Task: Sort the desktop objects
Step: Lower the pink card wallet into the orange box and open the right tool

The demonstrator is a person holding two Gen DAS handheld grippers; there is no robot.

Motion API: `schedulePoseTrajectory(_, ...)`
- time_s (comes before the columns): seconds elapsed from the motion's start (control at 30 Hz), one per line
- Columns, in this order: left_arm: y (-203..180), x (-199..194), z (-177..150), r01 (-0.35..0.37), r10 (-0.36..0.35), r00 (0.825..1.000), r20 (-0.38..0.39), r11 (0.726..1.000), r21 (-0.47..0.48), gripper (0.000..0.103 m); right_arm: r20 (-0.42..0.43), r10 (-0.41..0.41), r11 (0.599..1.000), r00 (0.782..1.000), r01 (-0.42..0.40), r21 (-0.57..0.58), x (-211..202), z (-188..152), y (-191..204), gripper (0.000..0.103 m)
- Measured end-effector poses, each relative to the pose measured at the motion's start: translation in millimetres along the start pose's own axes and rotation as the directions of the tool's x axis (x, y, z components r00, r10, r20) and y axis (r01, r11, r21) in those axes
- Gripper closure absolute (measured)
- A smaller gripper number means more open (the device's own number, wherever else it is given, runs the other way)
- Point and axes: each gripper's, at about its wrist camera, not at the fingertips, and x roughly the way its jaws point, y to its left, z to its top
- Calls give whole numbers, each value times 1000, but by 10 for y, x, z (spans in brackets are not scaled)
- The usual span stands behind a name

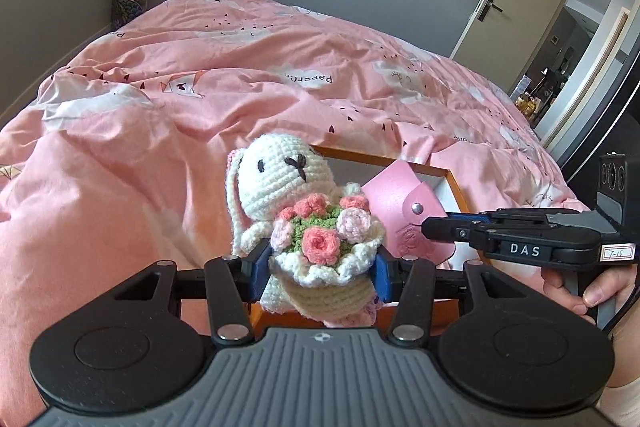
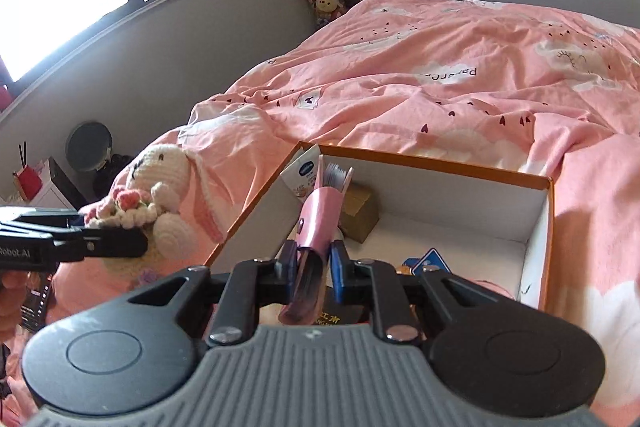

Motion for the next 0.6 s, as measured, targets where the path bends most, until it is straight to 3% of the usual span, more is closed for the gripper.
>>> schedulePoseTrajectory(0.17, 67, 165, 129, -23, 24, 999, -24, 1000, 21, 45, -115, 31, 989, 993, -47, -143, 409, 74, -1, 84)
schedulePoseTrajectory(0.27, 104, 261, 185, -33, 34, 999, -40, 999, 25, 46, -166, 4, 945, 986, -58, -322, 571, 65, 119, 84)
schedulePoseTrajectory(0.37, 145, 328, 237, -40, 41, 998, -47, 999, 18, 46, -201, -13, 874, 980, -86, -479, 683, 30, 237, 84)
schedulePoseTrajectory(0.5, 180, 375, 290, -43, 43, 998, -50, 999, 11, 46, -216, -38, 741, 976, -117, -661, 794, -80, 425, 84)
schedulePoseTrajectory(0.6, 191, 397, 301, -42, 42, 997, -57, 999, 9, 46, -247, -42, 665, 968, -157, -730, 866, -142, 511, 84)
